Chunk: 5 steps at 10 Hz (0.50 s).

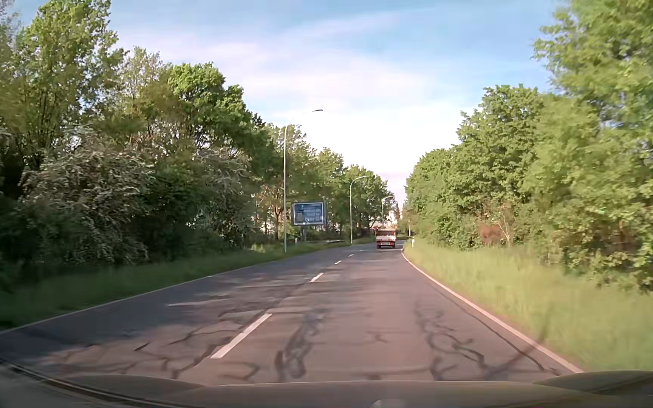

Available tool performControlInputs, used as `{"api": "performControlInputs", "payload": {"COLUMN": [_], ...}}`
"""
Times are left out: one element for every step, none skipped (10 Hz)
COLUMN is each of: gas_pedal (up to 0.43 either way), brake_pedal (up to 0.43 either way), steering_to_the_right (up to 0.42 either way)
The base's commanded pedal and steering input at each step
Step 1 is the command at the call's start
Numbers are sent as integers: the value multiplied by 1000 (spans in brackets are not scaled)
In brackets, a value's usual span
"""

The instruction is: Follow the waypoints while adhering to traffic rules and regulations

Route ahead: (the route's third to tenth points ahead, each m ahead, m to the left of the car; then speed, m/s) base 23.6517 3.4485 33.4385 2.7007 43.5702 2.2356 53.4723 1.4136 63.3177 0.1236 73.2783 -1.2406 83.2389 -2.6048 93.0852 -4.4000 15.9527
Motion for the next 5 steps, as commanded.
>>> {"api": "performControlInputs", "payload": {"gas_pedal": [59,59,59,59,59], "brake_pedal": [0,0,0,0,0], "steering_to_the_right": [9,9,10,10,10]}}
